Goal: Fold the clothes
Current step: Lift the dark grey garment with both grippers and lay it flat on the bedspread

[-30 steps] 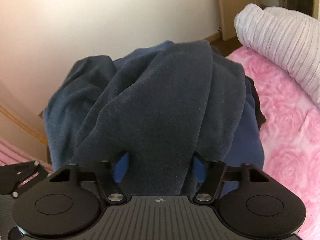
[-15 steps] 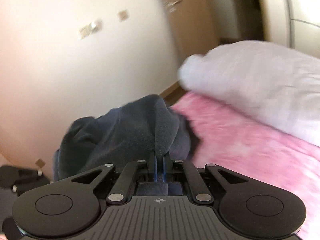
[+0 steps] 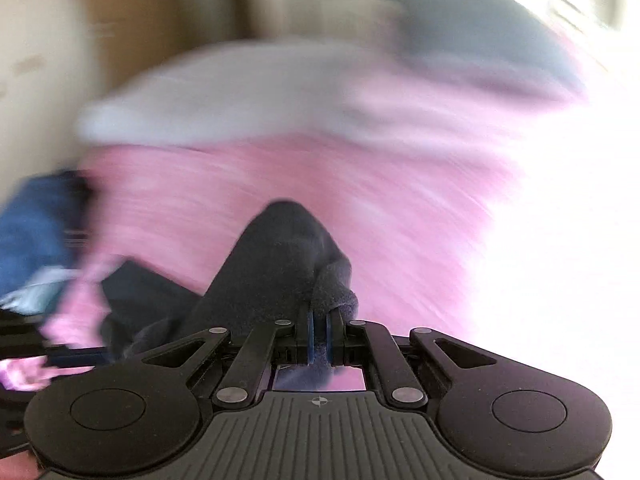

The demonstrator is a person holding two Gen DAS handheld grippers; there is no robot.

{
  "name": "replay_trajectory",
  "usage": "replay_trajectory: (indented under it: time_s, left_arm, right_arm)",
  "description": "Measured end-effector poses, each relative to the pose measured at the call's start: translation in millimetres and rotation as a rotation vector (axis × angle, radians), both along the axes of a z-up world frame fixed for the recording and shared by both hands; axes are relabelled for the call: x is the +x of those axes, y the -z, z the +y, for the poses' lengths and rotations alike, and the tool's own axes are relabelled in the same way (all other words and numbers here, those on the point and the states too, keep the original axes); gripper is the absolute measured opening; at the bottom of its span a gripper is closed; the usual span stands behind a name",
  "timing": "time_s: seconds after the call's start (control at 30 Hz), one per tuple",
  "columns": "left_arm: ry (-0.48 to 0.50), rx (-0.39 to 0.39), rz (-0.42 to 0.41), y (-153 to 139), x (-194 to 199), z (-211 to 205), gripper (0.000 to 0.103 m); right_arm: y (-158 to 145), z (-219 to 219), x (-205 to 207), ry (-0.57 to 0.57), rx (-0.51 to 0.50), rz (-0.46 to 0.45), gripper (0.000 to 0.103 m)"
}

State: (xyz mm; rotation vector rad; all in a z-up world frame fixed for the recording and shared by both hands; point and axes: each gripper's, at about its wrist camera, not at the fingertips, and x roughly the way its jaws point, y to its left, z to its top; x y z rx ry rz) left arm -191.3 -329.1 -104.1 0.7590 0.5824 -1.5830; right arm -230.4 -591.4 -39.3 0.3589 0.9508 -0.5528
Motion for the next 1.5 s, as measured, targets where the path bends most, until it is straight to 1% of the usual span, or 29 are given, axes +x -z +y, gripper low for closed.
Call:
replay_trajectory:
  time_s: [0.03,0.07,0.1,0.13,0.17,0.23,0.27,0.3,0.37,0.4,0.43,0.53,0.63,0.7,0.73,0.83,0.9,0.93,0.97,1.0,1.03,1.07,1.13,1.17,1.27,1.33,1.4,1.47,1.5]
  left_arm:
    - [0.013,0.014,-0.007,4,-7,5,0.037]
    - [0.013,0.037,-0.018,9,-6,11,0.041]
    - [0.007,0.065,-0.03,16,-1,19,0.043]
    - [-0.002,0.095,-0.047,23,4,25,0.046]
    - [-0.017,0.13,-0.076,31,10,29,0.051]
    - [-0.045,0.194,-0.132,47,30,38,0.052]
    - [-0.062,0.224,-0.153,56,41,42,0.054]
    - [-0.08,0.25,-0.167,66,52,44,0.055]
    - [-0.114,0.289,-0.193,82,75,49,0.056]
    - [-0.126,0.296,-0.201,89,83,52,0.06]
    - [-0.131,0.301,-0.212,96,90,54,0.06]
    - [-0.076,0.299,-0.27,121,102,51,0.061]
    - [-0.008,0.3,-0.306,145,109,52,0.061]
    - [0.014,0.289,-0.309,155,113,57,0.06]
    - [0.025,0.283,-0.311,160,115,60,0.06]
    - [0.02,0.246,-0.291,165,119,73,0.06]
    - [0.005,0.229,-0.286,165,120,79,0.06]
    - [-0.001,0.224,-0.287,166,121,80,0.06]
    - [-0.007,0.22,-0.291,166,121,82,0.061]
    - [-0.011,0.219,-0.3,165,122,81,0.061]
    - [-0.016,0.218,-0.305,165,124,79,0.061]
    - [-0.023,0.217,-0.306,163,127,76,0.061]
    - [-0.024,0.21,-0.301,158,133,67,0.062]
    - [-0.01,0.212,-0.303,156,134,59,0.062]
    - [0.038,0.219,-0.311,149,137,38,0.062]
    - [0.102,0.252,-0.333,151,129,22,0.062]
    - [0.15,0.297,-0.359,156,119,8,0.062]
    - [0.189,0.35,-0.383,164,108,-2,0.063]
    - [0.185,0.363,-0.404,166,105,-4,0.064]
  right_arm:
    - [12,-12,-25,0.067,0.004,0.049,0.004]
    - [22,-19,-43,0.114,0.016,0.088,0.004]
    - [31,-25,-58,0.155,0.029,0.124,0.005]
    - [38,-25,-67,0.171,0.039,0.148,0.013]
    - [43,-20,-67,0.17,0.024,0.17,0.021]
    - [51,-9,-65,0.146,-0.021,0.199,0.052]
    - [54,-5,-62,0.12,-0.045,0.201,0.059]
    - [56,4,-54,0.09,-0.055,0.196,0.063]
    - [57,29,-36,0.009,-0.064,0.175,0.063]
    - [58,39,-22,-0.056,-0.066,0.153,0.063]
    - [58,47,-6,-0.124,-0.067,0.13,0.063]
    - [61,72,46,-0.334,-0.076,0.075,0.063]
    - [73,96,113,-0.549,-0.096,0.037,0.063]
    - [96,119,161,-0.685,-0.077,0.071,0.063]
    - [111,129,179,-0.744,-0.054,0.104,0.063]
    - [170,168,224,-0.937,0.011,0.254,0.063]
    - [204,184,251,-1.028,0.036,0.332,0.063]
    - [215,193,256,-1.06,0.032,0.363,0.061]
    - [222,197,258,-1.074,0.019,0.369,0.053]
    - [222,197,258,-1.072,0.027,0.349,0.029]
    - [216,187,255,-1.041,0.03,0.316,0.007]
    - [209,174,250,-1.001,0.029,0.28,0.006]
    - [184,152,237,-0.896,0.007,0.194,0.004]
    - [167,135,226,-0.811,0.0,0.148,0.001]
    - [117,67,181,-0.493,0.002,0.011,0.001]
    - [92,17,140,-0.259,-0.006,-0.067,0.001]
    - [72,-31,91,-0.022,-0.034,-0.127,0.001]
    - [66,-67,37,0.184,-0.036,-0.144,0.001]
    - [64,-84,10,0.285,-0.035,-0.15,0.001]
